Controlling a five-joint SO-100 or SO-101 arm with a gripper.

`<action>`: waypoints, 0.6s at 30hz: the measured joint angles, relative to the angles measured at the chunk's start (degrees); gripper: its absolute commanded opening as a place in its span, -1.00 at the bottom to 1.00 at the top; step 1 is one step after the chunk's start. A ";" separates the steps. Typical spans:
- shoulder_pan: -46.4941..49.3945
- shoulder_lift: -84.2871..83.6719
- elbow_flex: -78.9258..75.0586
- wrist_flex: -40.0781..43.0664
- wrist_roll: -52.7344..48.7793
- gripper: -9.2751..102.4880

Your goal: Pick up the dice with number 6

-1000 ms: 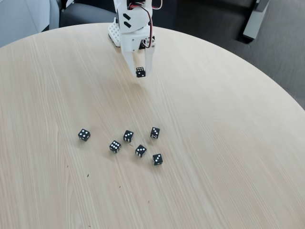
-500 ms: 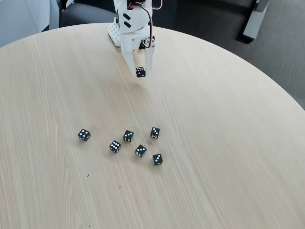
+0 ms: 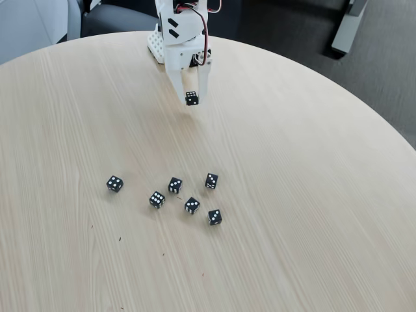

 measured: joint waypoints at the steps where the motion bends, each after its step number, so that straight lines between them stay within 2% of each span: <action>1: 0.00 0.00 0.00 0.00 0.00 -0.76; 18: 0.00 0.00 0.00 0.00 0.35 -0.76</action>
